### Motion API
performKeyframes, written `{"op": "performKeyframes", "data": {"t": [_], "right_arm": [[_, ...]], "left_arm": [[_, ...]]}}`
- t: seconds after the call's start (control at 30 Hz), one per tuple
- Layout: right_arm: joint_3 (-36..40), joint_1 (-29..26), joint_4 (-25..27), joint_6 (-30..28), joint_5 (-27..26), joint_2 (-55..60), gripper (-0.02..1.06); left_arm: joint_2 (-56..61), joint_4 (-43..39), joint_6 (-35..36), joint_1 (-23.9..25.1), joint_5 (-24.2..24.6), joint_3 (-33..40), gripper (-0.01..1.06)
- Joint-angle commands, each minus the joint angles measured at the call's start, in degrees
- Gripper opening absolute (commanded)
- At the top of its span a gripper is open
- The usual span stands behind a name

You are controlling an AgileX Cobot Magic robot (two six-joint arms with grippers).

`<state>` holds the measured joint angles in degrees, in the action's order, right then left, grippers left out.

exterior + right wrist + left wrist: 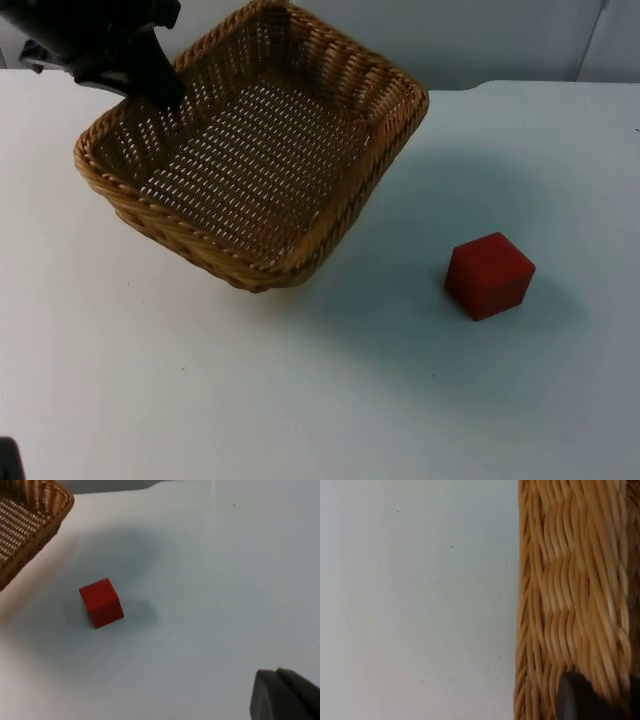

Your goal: Pick up the basket with the left hand and place the cube into the basket with the right hand.

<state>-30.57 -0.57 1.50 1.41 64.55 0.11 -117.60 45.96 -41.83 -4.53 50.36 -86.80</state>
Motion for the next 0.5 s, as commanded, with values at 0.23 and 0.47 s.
{"op": "performKeyframes", "data": {"t": [0.23,0.47], "right_arm": [[1.12,-10.68,-1.50,0.13,-3.16,-0.11,0.01],[-1.85,-10.96,-1.50,-5.63,-9.82,0.90,0.01]], "left_arm": [[0.95,1.70,0.33,0.16,-0.13,-0.69,0.00],[0.95,1.70,0.33,0.16,-0.13,-0.69,0.00]]}}
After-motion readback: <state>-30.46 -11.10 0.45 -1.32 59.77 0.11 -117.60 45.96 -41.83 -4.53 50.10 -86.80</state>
